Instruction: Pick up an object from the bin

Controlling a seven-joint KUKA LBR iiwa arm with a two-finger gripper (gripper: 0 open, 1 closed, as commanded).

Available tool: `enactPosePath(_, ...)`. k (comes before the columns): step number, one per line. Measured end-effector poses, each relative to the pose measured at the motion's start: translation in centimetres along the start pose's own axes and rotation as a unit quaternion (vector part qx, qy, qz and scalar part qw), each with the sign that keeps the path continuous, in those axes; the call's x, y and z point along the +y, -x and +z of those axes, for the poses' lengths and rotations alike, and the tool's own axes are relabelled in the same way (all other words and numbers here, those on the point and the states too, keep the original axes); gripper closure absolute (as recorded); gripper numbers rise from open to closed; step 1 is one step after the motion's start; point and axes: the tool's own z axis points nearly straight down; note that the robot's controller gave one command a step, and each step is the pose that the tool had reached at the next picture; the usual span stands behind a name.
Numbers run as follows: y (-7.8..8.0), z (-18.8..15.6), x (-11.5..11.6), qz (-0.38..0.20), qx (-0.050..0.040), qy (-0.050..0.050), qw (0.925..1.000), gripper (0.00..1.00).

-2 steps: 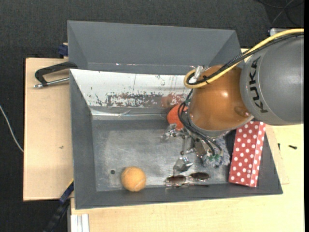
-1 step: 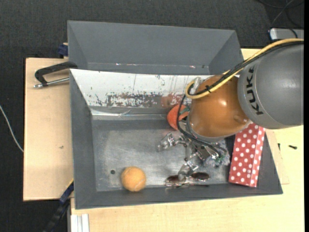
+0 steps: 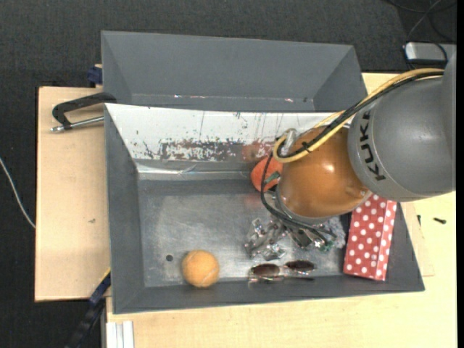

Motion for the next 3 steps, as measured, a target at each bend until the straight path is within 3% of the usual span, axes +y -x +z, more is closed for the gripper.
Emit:
enactPosePath(1, 0.0, 0.0, 0.0, 0.000, -0.0007, 0.000, 1.0000, 0.00)
enactPosePath(2, -0.3, -1.3, -0.5, -0.020, 0.0028, 0.003, 0.9998, 0.00)
enactPosePath(3, -1.1, -9.1, -5.2, -0.088, -0.0001, 0.000, 0.9961, 0.00)
